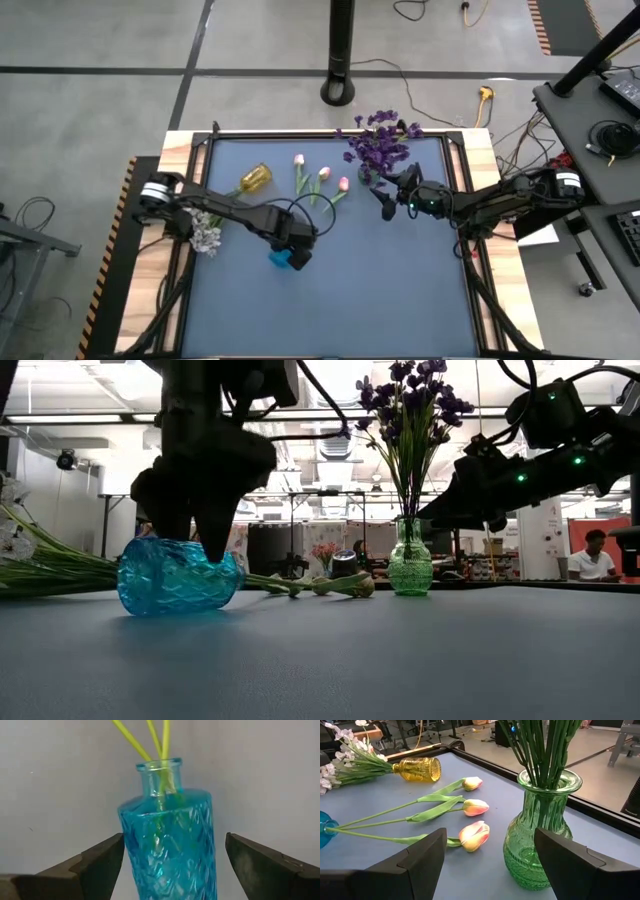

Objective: Sort flowers into vase by color
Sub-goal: Put the blue vase with flowers on the table

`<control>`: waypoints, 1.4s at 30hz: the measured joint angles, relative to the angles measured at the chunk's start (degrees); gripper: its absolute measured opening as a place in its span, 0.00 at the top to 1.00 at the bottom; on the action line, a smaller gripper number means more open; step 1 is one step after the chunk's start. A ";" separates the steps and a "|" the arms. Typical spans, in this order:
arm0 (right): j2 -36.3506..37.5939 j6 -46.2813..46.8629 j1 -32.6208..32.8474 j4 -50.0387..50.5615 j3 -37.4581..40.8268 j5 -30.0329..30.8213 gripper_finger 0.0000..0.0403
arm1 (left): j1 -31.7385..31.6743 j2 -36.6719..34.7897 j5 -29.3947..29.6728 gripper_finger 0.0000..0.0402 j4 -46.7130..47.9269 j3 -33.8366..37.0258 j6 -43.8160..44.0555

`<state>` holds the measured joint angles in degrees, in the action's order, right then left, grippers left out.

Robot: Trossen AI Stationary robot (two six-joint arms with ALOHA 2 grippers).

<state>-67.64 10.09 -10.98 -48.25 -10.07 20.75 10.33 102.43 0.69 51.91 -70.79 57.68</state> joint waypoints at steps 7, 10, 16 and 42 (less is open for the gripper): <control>0.00 0.04 0.00 0.00 0.00 0.00 0.27 | 0.02 0.81 2.04 0.21 -0.15 0.23 0.45; 0.00 0.42 0.00 -0.02 0.00 -0.05 0.27 | 0.04 1.71 2.71 0.24 -0.28 0.42 0.47; 0.00 0.42 0.00 -0.02 0.00 -0.20 0.27 | 0.24 3.57 3.25 0.26 -0.31 0.16 -0.17; 0.02 0.40 1.69 -0.02 0.00 -4.34 0.27 | 0.34 0.81 6.40 0.31 1.63 -0.23 -1.47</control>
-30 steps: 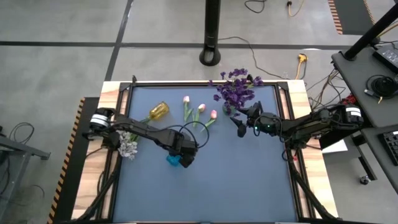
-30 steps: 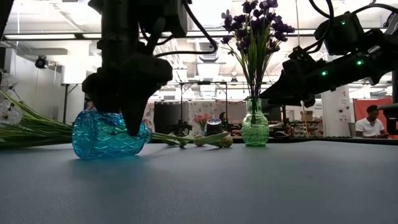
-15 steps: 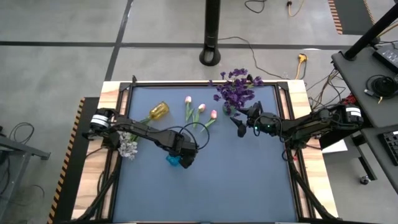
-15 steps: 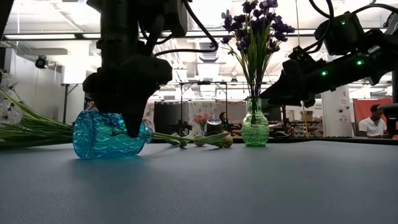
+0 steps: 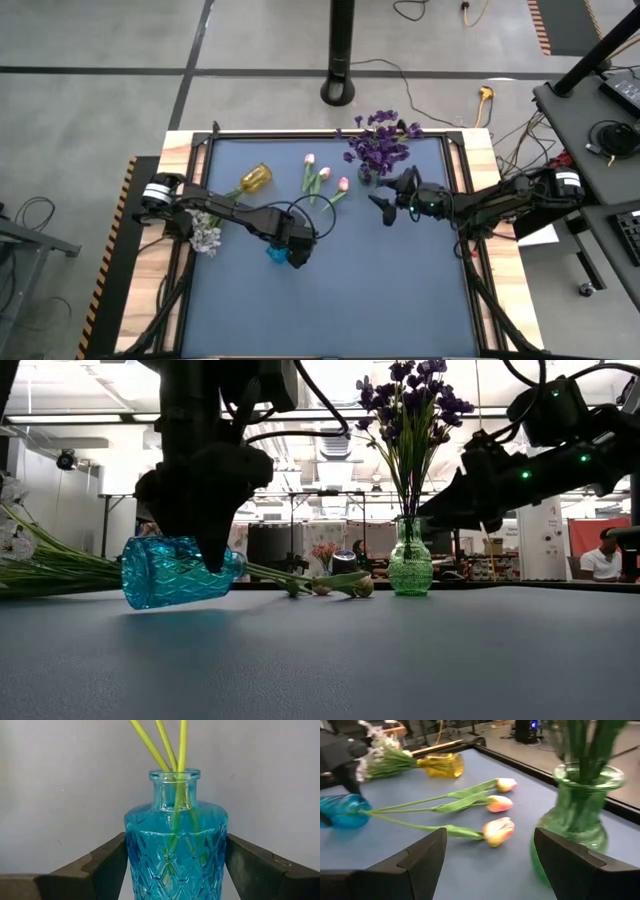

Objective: Sort flowers into vase by color
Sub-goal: Put the blue vase with flowers on the table

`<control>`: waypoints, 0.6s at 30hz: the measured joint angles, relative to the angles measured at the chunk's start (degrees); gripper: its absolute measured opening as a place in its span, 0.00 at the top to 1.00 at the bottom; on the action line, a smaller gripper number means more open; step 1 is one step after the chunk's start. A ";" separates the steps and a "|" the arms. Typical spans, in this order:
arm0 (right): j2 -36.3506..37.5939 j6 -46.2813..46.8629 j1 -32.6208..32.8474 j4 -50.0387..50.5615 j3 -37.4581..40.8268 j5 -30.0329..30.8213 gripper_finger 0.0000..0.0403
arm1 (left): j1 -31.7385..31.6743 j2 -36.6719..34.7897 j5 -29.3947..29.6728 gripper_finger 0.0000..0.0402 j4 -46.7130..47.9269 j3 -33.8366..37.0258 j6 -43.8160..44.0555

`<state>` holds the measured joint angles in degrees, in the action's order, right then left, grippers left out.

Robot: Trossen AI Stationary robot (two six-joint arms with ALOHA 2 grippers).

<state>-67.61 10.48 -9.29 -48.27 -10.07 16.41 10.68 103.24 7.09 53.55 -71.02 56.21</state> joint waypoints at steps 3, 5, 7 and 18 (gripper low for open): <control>0.02 -0.45 1.81 -0.02 0.00 -0.14 0.27 | 0.00 -0.02 -0.07 0.31 -0.02 0.00 -0.22; 0.02 -2.41 3.79 -0.02 0.00 -0.95 0.28 | 0.00 -0.02 -0.07 0.31 -0.03 0.00 -0.28; -0.01 -5.29 6.19 -0.04 0.00 -2.69 0.29 | 0.00 -0.08 -0.07 0.31 -0.03 0.00 -0.73; -2.25 -25.14 17.88 5.15 -6.12 -2.17 0.38 | 0.00 -0.14 -0.07 0.31 -0.83 0.00 -3.29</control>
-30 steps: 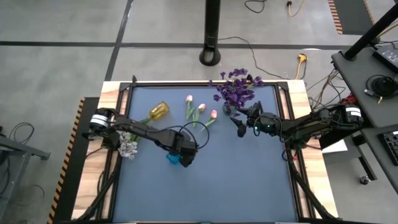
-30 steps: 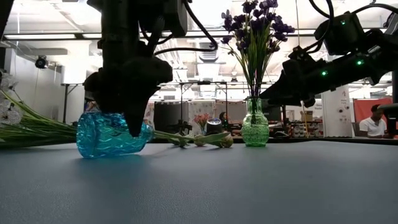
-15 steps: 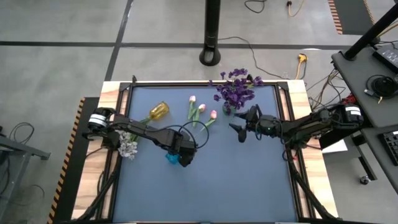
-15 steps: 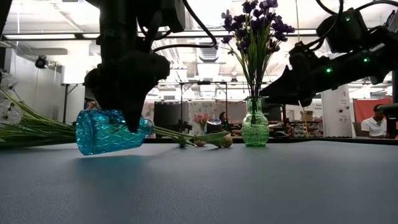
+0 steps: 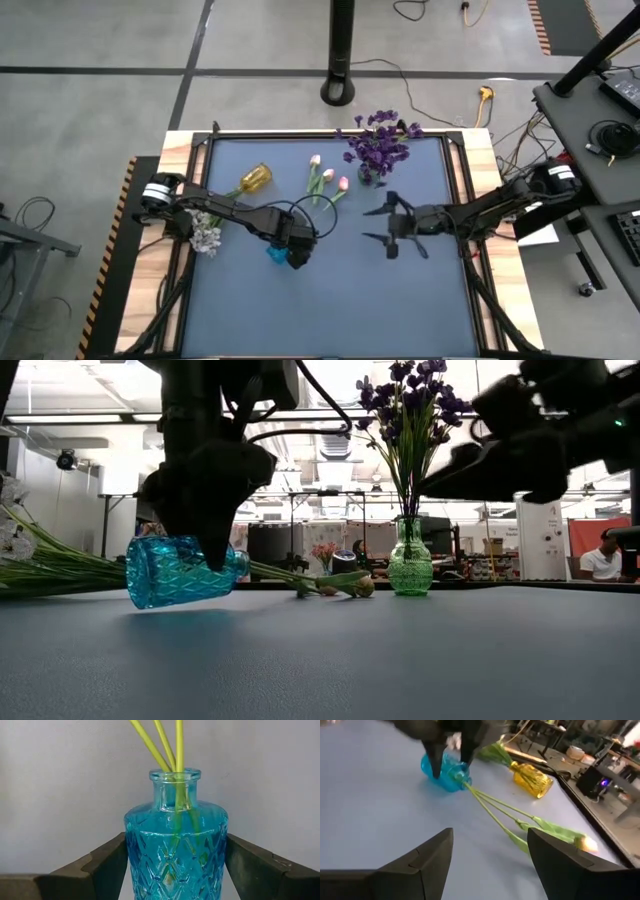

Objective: Sort flowers into vase by color
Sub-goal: Put the blue vase with flowers on the table

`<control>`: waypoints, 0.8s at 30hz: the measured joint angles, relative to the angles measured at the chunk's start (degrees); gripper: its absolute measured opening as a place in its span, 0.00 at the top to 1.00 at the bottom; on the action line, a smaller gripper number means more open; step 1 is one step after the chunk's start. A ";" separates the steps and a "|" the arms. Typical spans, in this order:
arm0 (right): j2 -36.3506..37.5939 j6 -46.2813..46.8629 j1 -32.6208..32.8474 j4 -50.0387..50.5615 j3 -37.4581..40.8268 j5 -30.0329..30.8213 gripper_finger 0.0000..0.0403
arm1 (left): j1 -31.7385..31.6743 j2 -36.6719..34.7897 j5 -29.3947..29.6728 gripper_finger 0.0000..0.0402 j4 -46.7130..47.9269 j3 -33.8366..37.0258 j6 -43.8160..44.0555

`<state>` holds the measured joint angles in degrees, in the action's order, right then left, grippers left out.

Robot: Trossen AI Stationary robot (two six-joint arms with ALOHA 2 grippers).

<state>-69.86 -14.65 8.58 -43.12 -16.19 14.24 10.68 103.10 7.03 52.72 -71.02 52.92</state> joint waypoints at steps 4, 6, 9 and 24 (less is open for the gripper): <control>-4.65 -5.21 0.19 6.12 -6.33 0.88 0.40 | 0.00 -0.06 -0.02 0.31 -0.70 -0.09 -0.86; -7.66 -7.61 0.19 7.22 -9.18 1.62 0.40 | 0.00 -0.06 -0.04 0.31 -1.10 -0.09 -1.37; -12.06 -10.40 0.17 7.67 -12.65 2.89 0.38 | 0.00 -0.06 -0.04 0.31 -1.13 -0.09 -1.45; -31.80 -17.55 -2.36 7.83 -28.12 6.78 0.35 | -0.02 -0.08 -1.13 0.31 -1.91 -0.13 -3.18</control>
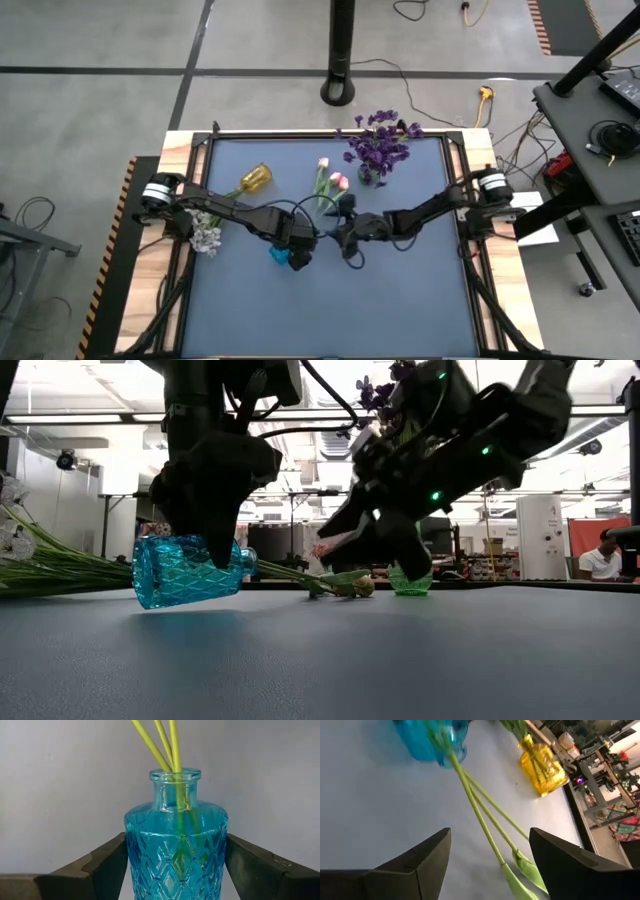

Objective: Sort flowers into vase by color
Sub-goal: Put the blue vase with flowers on the table

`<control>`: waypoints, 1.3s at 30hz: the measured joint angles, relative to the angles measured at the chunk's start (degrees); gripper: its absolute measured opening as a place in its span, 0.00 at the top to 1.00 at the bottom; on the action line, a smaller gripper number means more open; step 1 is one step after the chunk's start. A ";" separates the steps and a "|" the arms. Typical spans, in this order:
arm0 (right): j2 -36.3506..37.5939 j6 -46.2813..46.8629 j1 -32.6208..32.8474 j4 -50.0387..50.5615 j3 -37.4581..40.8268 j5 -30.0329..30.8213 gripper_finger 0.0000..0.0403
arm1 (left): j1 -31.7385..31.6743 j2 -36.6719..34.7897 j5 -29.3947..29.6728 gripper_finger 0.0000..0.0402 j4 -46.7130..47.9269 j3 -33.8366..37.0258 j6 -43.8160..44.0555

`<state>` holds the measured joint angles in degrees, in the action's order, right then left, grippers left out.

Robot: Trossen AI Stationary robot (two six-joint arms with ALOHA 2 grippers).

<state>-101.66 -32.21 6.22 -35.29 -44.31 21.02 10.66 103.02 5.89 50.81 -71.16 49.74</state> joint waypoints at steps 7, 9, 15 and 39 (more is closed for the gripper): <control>-5.29 -3.99 -1.40 0.63 -4.82 0.11 0.38 | 0.01 0.02 -1.08 0.31 -0.46 -0.04 -0.59; -6.36 -5.00 -1.42 1.64 -6.12 0.11 0.39 | -0.01 0.01 -2.02 0.31 -1.23 -0.05 -0.77; -8.91 -7.34 -1.99 3.89 -9.85 0.10 0.40 | 0.02 0.00 -2.73 0.31 -1.27 -0.07 -0.90; -11.29 -10.17 -3.77 9.62 -14.65 -1.42 0.74 | -0.04 0.00 -3.61 0.31 -2.32 -0.74 -3.08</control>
<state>-112.95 -42.38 2.45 -25.67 -58.96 19.60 10.61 103.02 2.28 48.49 -71.89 46.66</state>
